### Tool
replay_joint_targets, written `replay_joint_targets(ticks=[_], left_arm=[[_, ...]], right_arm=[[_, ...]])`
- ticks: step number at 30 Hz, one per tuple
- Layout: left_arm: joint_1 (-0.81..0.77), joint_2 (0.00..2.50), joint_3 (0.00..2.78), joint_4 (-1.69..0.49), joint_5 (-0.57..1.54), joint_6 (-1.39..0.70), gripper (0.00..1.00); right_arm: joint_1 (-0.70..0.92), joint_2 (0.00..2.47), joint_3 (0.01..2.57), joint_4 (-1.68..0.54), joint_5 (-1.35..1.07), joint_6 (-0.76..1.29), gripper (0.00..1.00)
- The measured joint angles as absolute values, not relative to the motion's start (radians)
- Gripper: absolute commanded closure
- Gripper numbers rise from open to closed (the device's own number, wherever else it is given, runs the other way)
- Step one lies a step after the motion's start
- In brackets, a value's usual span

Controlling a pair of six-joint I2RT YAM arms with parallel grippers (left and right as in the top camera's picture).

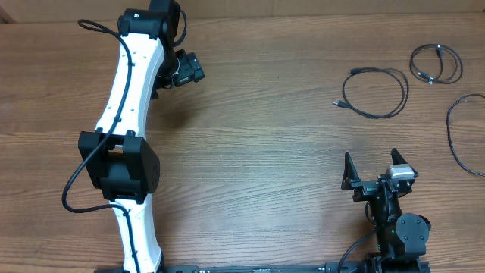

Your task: Untangle cables

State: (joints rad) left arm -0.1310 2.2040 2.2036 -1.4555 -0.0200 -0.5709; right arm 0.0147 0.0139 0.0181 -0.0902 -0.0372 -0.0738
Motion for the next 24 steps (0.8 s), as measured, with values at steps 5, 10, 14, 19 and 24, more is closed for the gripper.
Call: replay_joint_targets(ticks=[5,10,14,19,24], left_arm=[[-0.131,2.204,2.204,-1.456,-0.02,-0.571,0.0],[-0.131,2.204,2.204,-1.456,-0.02,-0.571,0.01],[-0.131,2.204,2.204,-1.456,-0.02,-0.571,0.0],[-0.131,2.201,2.204,-1.456,-0.02,-0.571,0.0],[-0.145,2.137,2.203,-1.456,-0.02,-0.571,0.0]], right_arm=[[0.015,0.014,0.018,-0.089,-0.037,-0.078,0.0],[0.015,0.014,0.018,-0.09,-0.038,-0.079,0.0],[0.015,0.014,0.018,-0.089,-0.038,-0.079,0.0],[0.015,0.014,0.018,-0.09,-0.037,-0.079,0.0],[0.015,0.014,0.018,-0.09,-0.038,-0.079,0.0]])
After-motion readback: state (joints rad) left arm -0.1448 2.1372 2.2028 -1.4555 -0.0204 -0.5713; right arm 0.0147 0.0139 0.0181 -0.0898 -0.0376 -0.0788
